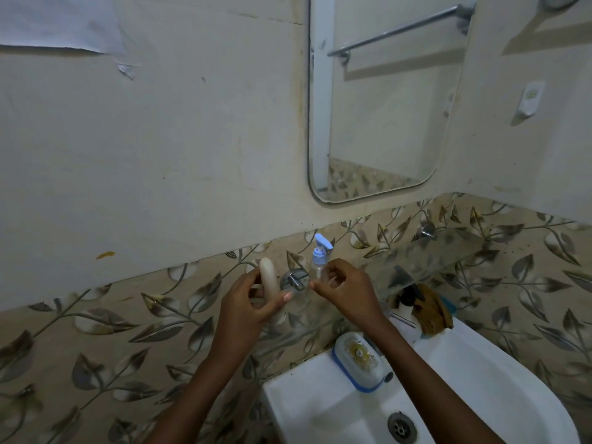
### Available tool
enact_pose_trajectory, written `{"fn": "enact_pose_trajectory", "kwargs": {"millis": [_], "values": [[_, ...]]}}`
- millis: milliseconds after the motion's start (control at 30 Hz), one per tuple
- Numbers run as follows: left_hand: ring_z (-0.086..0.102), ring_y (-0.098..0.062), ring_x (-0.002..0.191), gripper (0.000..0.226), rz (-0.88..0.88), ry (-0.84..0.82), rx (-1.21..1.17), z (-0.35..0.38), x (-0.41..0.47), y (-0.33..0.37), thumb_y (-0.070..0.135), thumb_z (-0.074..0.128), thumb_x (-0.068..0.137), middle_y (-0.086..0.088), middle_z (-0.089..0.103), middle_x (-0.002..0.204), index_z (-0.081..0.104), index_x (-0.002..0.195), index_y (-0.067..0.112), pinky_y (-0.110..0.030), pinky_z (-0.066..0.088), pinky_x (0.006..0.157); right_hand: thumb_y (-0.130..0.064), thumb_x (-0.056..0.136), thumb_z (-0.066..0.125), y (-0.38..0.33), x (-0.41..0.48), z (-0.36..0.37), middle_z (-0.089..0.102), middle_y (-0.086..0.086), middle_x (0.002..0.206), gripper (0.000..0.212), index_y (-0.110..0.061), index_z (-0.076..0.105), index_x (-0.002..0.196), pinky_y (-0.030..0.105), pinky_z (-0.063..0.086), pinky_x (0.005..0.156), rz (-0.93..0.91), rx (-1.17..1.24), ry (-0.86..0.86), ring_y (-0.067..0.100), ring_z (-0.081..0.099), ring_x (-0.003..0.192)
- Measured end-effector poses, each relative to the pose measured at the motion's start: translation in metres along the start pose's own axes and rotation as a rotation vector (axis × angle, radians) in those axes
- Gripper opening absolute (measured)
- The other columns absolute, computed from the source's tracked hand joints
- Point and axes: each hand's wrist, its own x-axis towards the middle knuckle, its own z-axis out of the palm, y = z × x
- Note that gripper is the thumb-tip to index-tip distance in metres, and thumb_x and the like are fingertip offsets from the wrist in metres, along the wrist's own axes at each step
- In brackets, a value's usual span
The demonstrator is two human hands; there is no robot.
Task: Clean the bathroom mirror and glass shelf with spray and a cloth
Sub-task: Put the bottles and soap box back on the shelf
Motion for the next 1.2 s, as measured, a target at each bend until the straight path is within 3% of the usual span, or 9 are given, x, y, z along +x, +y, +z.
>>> {"fn": "enact_pose_trajectory", "kwargs": {"millis": [200, 333, 467, 533, 633, 700, 867, 1067, 1200], "values": [[0.057, 0.004, 0.092, 0.07, 0.019, 0.009, 0.06, 0.004, -0.004, -0.003, 0.038, 0.078, 0.066, 0.006, 0.062, 0.109, 0.052, 0.128, 0.02, -0.003, 0.045, 0.066, -0.051, 0.063, 0.073, 0.007, -0.005, 0.004, 0.059, -0.016, 0.08, 0.042, -0.025, 0.061, 0.095, 0.051, 0.046, 0.089, 0.029, -0.016, 0.028, 0.009, 0.061, 0.079], [0.055, 0.003, 0.091, 0.076, 0.009, 0.013, 0.07, 0.008, -0.009, -0.003, 0.041, 0.078, 0.063, 0.007, 0.059, 0.111, 0.046, 0.131, 0.028, -0.008, 0.042, 0.068, -0.064, 0.064, 0.056, 0.012, -0.02, -0.011, 0.058, -0.017, 0.094, 0.055, -0.033, 0.055, 0.109, 0.047, 0.043, 0.092, 0.03, -0.004, 0.084, 0.01, 0.057, 0.094], [0.051, -0.009, 0.108, 0.084, 0.051, 0.127, 0.057, 0.01, -0.02, 0.002, 0.059, 0.073, 0.065, 0.015, 0.051, 0.12, 0.035, 0.136, 0.036, -0.03, 0.044, 0.09, -0.026, 0.08, 0.056, 0.034, -0.061, -0.03, 0.059, -0.013, 0.083, 0.01, -0.022, 0.059, 0.089, 0.015, 0.044, 0.075, -0.085, 0.115, 0.356, -0.001, 0.056, 0.083], [0.043, -0.015, 0.12, 0.068, 0.148, 0.262, 0.131, 0.015, -0.035, 0.011, 0.052, 0.057, 0.076, 0.008, 0.047, 0.127, 0.036, 0.136, 0.028, -0.045, 0.039, 0.101, -0.006, 0.082, 0.058, 0.061, -0.079, -0.03, 0.059, -0.005, 0.071, 0.009, -0.013, 0.061, 0.076, 0.007, 0.041, 0.064, 0.012, 0.092, 0.385, 0.004, 0.059, 0.075], [0.039, -0.018, 0.126, 0.05, 0.38, 0.346, 0.291, 0.024, -0.055, 0.029, 0.033, 0.051, 0.081, 0.004, 0.044, 0.133, 0.043, 0.129, 0.021, -0.048, 0.026, 0.108, 0.003, 0.083, 0.059, 0.112, -0.093, -0.014, 0.061, 0.003, 0.074, 0.017, -0.013, 0.063, 0.078, 0.01, 0.039, 0.057, 0.21, 0.005, 0.17, 0.026, 0.062, 0.074], [0.042, -0.014, 0.124, 0.043, 0.505, 0.33, 0.341, 0.031, -0.059, 0.034, 0.026, 0.051, 0.08, 0.007, 0.048, 0.128, 0.047, 0.123, 0.024, -0.04, 0.017, 0.11, -0.004, 0.084, 0.062, 0.143, -0.096, 0.0, 0.062, 0.006, 0.093, 0.018, -0.011, 0.064, 0.1, 0.018, 0.04, 0.068, 0.322, -0.088, 0.003, 0.028, 0.062, 0.095], [0.049, -0.01, 0.116, 0.037, 0.516, 0.32, 0.306, 0.036, -0.055, 0.036, 0.02, 0.052, 0.08, 0.011, 0.054, 0.117, 0.051, 0.116, 0.025, -0.039, 0.012, 0.111, -0.042, 0.076, 0.07, 0.183, -0.089, 0.033, 0.04, 0.012, 0.139, 0.081, -0.016, 0.029, 0.141, 0.038, 0.041, 0.098, 0.445, -0.416, -0.255, 0.031, 0.038, 0.13], [0.05, -0.006, 0.114, 0.033, 0.48, 0.311, 0.304, 0.035, -0.056, 0.037, 0.021, 0.05, 0.081, 0.012, 0.057, 0.112, 0.053, 0.114, 0.025, -0.037, 0.01, 0.112, -0.047, 0.074, 0.069, 0.194, -0.084, 0.049, 0.036, 0.01, 0.144, 0.092, -0.02, 0.018, 0.145, 0.041, 0.037, 0.104, 0.509, -0.457, -0.279, 0.03, 0.037, 0.131], [0.05, -0.005, 0.113, 0.035, 0.44, 0.296, 0.31, 0.039, -0.061, 0.033, 0.021, 0.049, 0.079, 0.01, 0.059, 0.112, 0.053, 0.113, 0.026, -0.041, 0.013, 0.11, -0.038, 0.068, 0.075, 0.194, -0.085, 0.049, 0.043, 0.009, 0.137, 0.091, -0.018, 0.025, 0.143, 0.04, 0.042, 0.101, 0.52, -0.338, -0.197, 0.028, 0.04, 0.128]]}}
